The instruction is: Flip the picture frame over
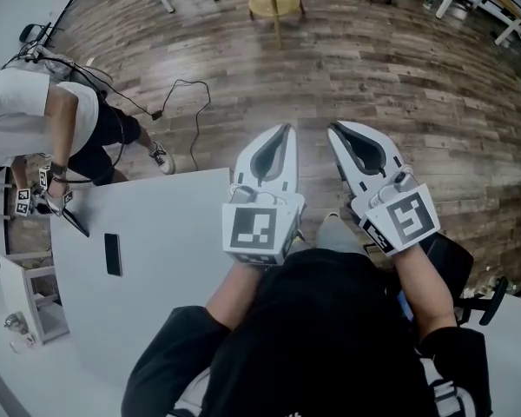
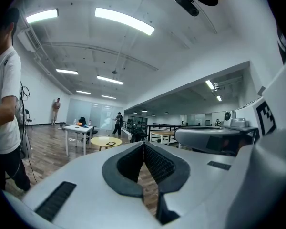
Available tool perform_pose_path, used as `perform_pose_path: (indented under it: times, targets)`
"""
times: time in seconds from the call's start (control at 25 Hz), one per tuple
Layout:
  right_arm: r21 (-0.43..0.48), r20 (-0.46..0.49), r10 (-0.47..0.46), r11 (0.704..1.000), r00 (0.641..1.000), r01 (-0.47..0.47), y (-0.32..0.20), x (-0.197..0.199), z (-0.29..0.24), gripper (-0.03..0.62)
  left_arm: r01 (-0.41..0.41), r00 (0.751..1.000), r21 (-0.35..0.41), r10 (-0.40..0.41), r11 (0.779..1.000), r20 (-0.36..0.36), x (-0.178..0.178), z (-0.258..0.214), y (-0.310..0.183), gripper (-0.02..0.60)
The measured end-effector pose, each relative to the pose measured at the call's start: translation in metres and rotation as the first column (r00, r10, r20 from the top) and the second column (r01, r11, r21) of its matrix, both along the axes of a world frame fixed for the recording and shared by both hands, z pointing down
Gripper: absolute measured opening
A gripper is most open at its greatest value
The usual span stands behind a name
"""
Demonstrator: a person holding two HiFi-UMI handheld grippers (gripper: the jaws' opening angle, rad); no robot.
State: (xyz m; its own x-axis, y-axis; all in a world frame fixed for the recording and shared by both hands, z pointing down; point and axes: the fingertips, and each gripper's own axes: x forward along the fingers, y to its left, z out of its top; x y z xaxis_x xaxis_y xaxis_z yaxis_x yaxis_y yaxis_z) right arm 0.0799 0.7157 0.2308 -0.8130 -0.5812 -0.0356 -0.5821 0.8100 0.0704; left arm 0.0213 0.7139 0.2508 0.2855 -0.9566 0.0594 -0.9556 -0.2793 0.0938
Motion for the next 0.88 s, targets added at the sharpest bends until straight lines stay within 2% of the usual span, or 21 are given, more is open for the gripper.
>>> perform_pose_path:
  times: [0.48, 0.88]
  targets:
    - [-0.010, 0.024, -0.055, 0.998, 0.998, 0.055, -0.022, -0.011, 0.000, 0.023, 0.015, 1.000, -0.020, -0.015, 1.000, -0.003, -0.008, 0.002, -0.024, 0.023]
    - [-0.029, 0.045, -0.089, 0.995, 0.995, 0.091, -0.089, 0.017, 0.010, 0.023, -0.005, 1.000, -0.033, 0.006, 0.999, 0.030, 0.029, 0.005, -0.097, 0.023]
